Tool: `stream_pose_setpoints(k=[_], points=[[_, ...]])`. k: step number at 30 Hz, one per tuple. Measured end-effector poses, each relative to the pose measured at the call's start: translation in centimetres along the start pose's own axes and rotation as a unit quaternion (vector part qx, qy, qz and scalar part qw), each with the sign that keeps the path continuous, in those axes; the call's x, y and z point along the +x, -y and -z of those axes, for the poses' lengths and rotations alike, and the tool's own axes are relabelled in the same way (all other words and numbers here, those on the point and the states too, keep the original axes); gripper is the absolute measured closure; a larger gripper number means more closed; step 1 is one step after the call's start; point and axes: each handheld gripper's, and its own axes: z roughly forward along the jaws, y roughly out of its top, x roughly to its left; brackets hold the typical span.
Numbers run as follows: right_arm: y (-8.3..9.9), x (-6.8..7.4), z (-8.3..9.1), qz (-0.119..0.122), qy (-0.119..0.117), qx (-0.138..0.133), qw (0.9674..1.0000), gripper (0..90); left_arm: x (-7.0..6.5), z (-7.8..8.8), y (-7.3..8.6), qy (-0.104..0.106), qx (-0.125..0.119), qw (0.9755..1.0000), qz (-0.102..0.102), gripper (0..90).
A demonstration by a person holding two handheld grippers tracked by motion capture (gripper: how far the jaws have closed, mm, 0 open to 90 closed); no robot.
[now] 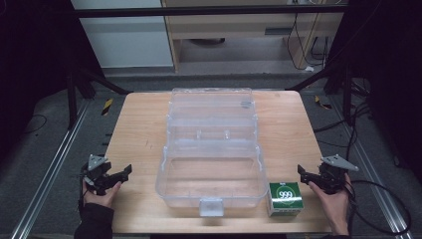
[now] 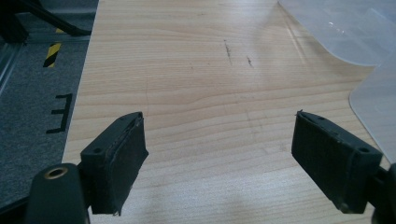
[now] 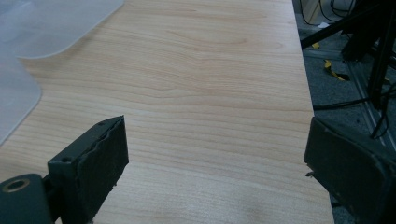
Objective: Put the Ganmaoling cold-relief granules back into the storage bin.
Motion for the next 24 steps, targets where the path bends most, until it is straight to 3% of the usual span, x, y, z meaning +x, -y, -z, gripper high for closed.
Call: stream_pose_setpoints(k=[5, 9, 14, 24], points=[[-0.4, 0.1, 0.4, 0.004, -0.01, -0.003, 0.9999, 6.4, -0.1, 0.1, 0.0, 0.001, -0.008, 1.0, -0.004, 18.3], [-1.1, 0.5, 1.1, 0.029, -0.017, -0.01, 0.9994, 6.4, -0.3, -0.1, 0.1, 0.001, 0.0, 1.0, -0.01, 18.8], [-1.9, 1.1, 1.7, 0.043, -0.03, -0.013, 0.9985, 5.8, -0.6, -0.3, 0.1, -0.001, 0.006, 0.9998, -0.019, 19.1], [-4.3, 2.7, 3.4, 0.087, -0.069, -0.029, 0.9934, 4.9, -0.9, -0.5, 0.2, -0.002, 0.013, 0.9995, -0.028, 19.4]])
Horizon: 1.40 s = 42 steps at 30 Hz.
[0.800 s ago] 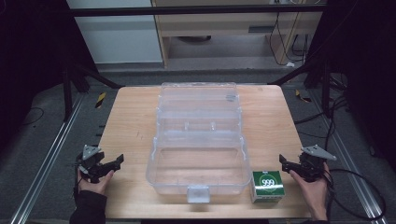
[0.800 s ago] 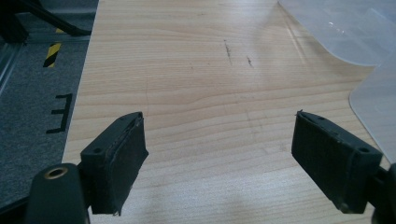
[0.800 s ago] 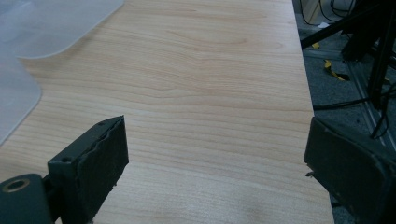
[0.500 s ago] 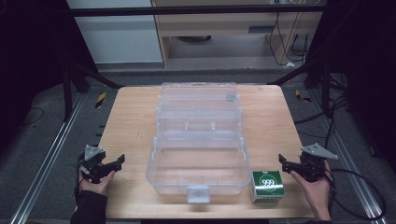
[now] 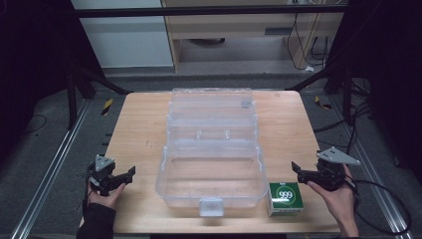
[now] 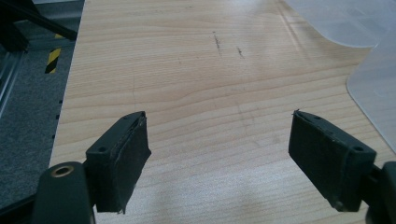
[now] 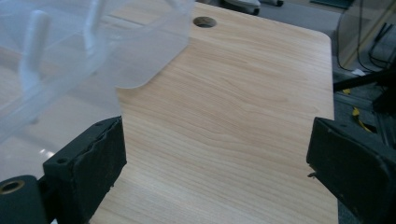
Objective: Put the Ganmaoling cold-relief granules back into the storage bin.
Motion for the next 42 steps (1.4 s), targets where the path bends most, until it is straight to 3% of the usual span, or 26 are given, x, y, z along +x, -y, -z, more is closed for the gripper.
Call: stream_pose_setpoints(k=[9, 14, 15, 17, 18, 19, 20, 21, 23, 24, 25, 26, 27, 28, 29, 31, 32, 33, 34, 35, 36, 38, 39, 40, 41, 42], points=[[-3.7, 0.7, 0.7, 0.057, -0.045, 0.014, 0.9972, 3.5, -0.1, -0.2, 0.1, 0.0, 0.005, 1.0, -0.004, 19.7], [-5.5, 1.6, 1.4, 0.102, -0.09, 0.031, 0.9902, 2.5, -0.1, -0.2, 0.1, -0.001, 0.007, 1.0, -0.004, 19.8], [-5.5, 1.6, 1.4, 0.102, -0.09, 0.031, 0.9902, 2.5, -0.1, -0.2, 0.1, -0.001, 0.007, 1.0, -0.004, 19.8], [-6.1, 1.9, 1.5, 0.121, -0.104, 0.043, 0.9862, 2.1, -0.1, -0.2, 0.1, -0.001, 0.007, 1.0, -0.005, 19.9], [-6.1, 1.9, 1.5, 0.121, -0.104, 0.043, 0.9862, 2.1, -0.1, -0.2, 0.1, -0.001, 0.007, 1.0, -0.005, 19.8], [-6.3, 2.1, 1.7, 0.136, -0.112, 0.054, 0.9828, 2.0, -0.1, -0.3, 0.1, 0.0, 0.009, 0.9999, -0.005, 19.8], [-6.3, 2.1, 1.7, 0.136, -0.112, 0.054, 0.9828, 2.0, -0.1, -0.3, 0.1, 0.0, 0.009, 0.9999, -0.005, 19.8], [-6.4, 2.4, 1.7, 0.154, -0.121, 0.065, 0.9785, 1.9, -0.2, -0.3, 0.1, 0.001, 0.01, 0.9999, -0.006, 19.8], [-6.5, 2.6, 1.8, 0.171, -0.131, 0.079, 0.9733, 1.9, -0.2, -0.3, 0.1, 0.001, 0.011, 0.9999, -0.007, 19.8], [-6.5, 2.6, 1.8, 0.171, -0.131, 0.079, 0.9733, 1.9, -0.2, -0.3, 0.1, 0.001, 0.011, 0.9999, -0.007, 19.9], [-6.6, 2.8, 1.8, 0.187, -0.141, 0.088, 0.9681, 1.9, -0.2, -0.3, 0.1, 0.002, 0.013, 0.9999, -0.008, 19.8], [-6.6, 2.8, 1.8, 0.187, -0.141, 0.088, 0.9681, 1.9, -0.2, -0.3, 0.1, 0.002, 0.013, 0.9999, -0.008, 19.8], [-6.6, 3.1, 1.9, 0.204, -0.152, 0.102, 0.9617, 1.9, -0.2, -0.3, 0.2, 0.001, 0.013, 0.9999, -0.009, 19.9], [-6.6, 3.1, 1.9, 0.204, -0.152, 0.102, 0.9617, 1.9, -0.2, -0.3, 0.2, 0.001, 0.013, 0.9999, -0.009, 19.9], [-6.5, 3.5, 2.0, 0.219, -0.166, 0.115, 0.9545, 1.9, -0.2, -0.4, 0.2, 0.002, 0.013, 0.9999, -0.009, 19.8], [-6.4, 3.7, 2.0, 0.234, -0.175, 0.128, 0.9478, 1.9, -0.2, -0.4, 0.2, 0.002, 0.014, 0.9999, -0.01, 19.8], [-6.4, 3.7, 2.0, 0.234, -0.175, 0.128, 0.9478, 1.9, -0.2, -0.4, 0.2, 0.002, 0.014, 0.9999, -0.01, 19.8], [-6.2, 3.9, 2.0, 0.247, -0.184, 0.14, 0.9409, 2.0, -0.3, -0.4, 0.2, 0.002, 0.014, 0.9999, -0.01, 19.9], [-6.1, 4.0, 2.0, 0.253, -0.19, 0.146, 0.9372, 2.0, -0.3, -0.4, 0.2, 0.002, 0.014, 0.9999, -0.01, 19.9], [-6.1, 4.0, 2.0, 0.253, -0.19, 0.146, 0.9372, 2.0, -0.3, -0.4, 0.2, 0.002, 0.014, 0.9999, -0.01, 19.9], [-5.9, 4.3, 2.1, 0.268, -0.197, 0.158, 0.9297, 2.0, -0.3, -0.4, 0.2, 0.002, 0.014, 0.9998, -0.01, 19.9], [-5.6, 4.6, 2.0, 0.282, -0.207, 0.169, 0.9212, 2.0, -0.3, -0.4, 0.2, 0.002, 0.014, 0.9998, -0.01, 19.9], [-5.5, 4.8, 2.0, 0.289, -0.211, 0.174, 0.9173, 2.0, -0.3, -0.4, 0.2, 0.002, 0.014, 0.9998, -0.01, 19.9], [-5.5, 4.8, 2.0, 0.289, -0.211, 0.174, 0.9173, 2.0, -0.3, -0.4, 0.2, 0.002, 0.014, 0.9998, -0.01, 19.9], [-5.3, 5.1, 2.0, 0.299, -0.218, 0.183, 0.911, 2.0, -0.3, -0.4, 0.2, 0.002, 0.015, 0.9998, -0.011, 19.9], [-5.2, 5.2, 2.0, 0.303, -0.221, 0.187, 0.9082, 2.1, -0.3, -0.4, 0.2, 0.002, 0.015, 0.9998, -0.012, 19.9]])
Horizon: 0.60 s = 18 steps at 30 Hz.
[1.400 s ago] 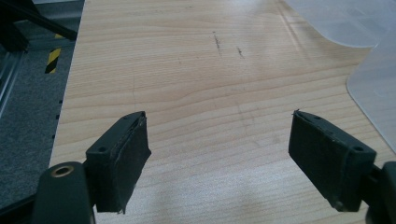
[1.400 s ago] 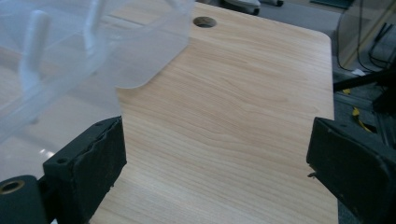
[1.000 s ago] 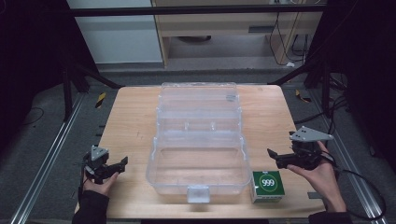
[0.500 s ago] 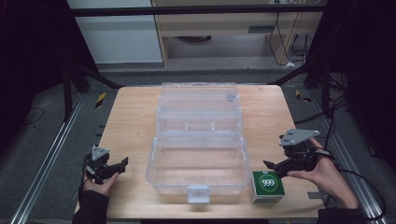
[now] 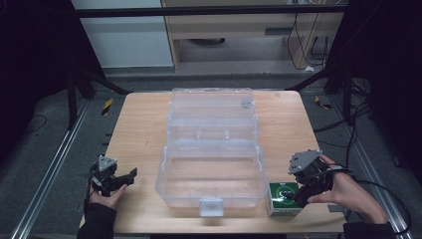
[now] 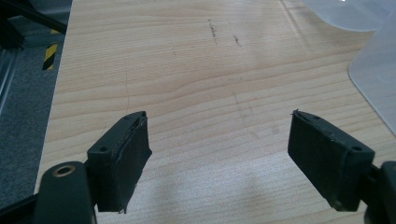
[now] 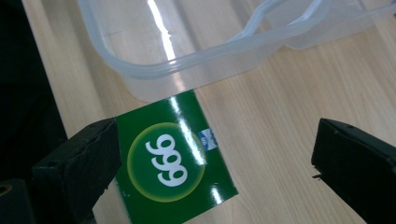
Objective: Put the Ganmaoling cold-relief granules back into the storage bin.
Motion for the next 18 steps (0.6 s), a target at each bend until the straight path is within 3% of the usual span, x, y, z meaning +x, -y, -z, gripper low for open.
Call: stream_pose_setpoints(k=[12, 18], points=[[0.2, 0.9, -1.4, 0.04, -0.025, 0.05, 0.9976, 2.3, -0.1, 0.0, 0.0, 0.001, 0.002, 1.0, -0.002, 19.9], [0.3, 1.3, -2.0, 0.057, -0.038, 0.06, 0.9959, 1.3, -0.1, -0.1, 0.0, 0.0, 0.002, 1.0, -0.003, 19.9]])
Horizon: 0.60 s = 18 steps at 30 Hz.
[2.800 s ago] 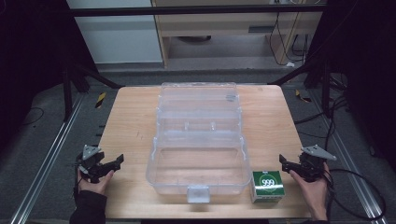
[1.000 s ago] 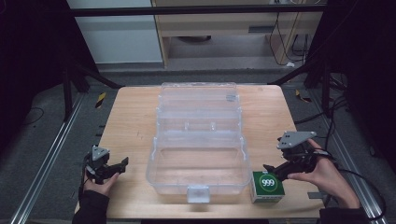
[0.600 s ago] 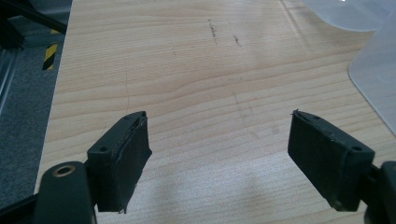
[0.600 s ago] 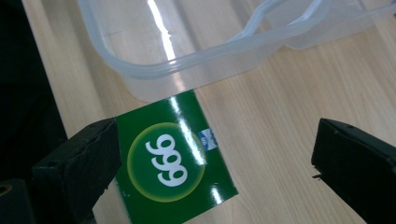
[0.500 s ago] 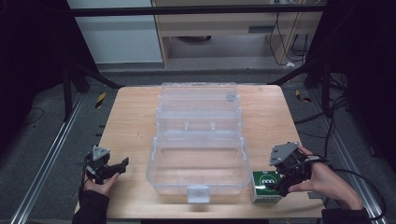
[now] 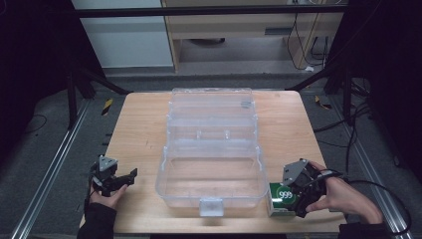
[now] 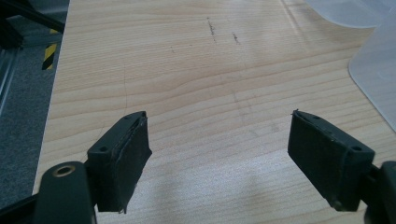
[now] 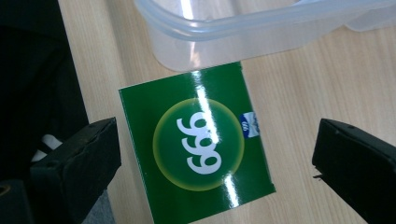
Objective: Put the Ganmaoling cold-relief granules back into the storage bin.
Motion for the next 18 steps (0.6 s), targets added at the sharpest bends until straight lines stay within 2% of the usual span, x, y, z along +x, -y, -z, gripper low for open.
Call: stream_pose_setpoints(k=[18], points=[[-0.4, 0.3, -2.8, 0.023, -0.033, 0.046, 0.9981, 0.9, 0.0, -0.1, 0.0, 0.001, 0.002, 1.0, -0.001, 20.0]])
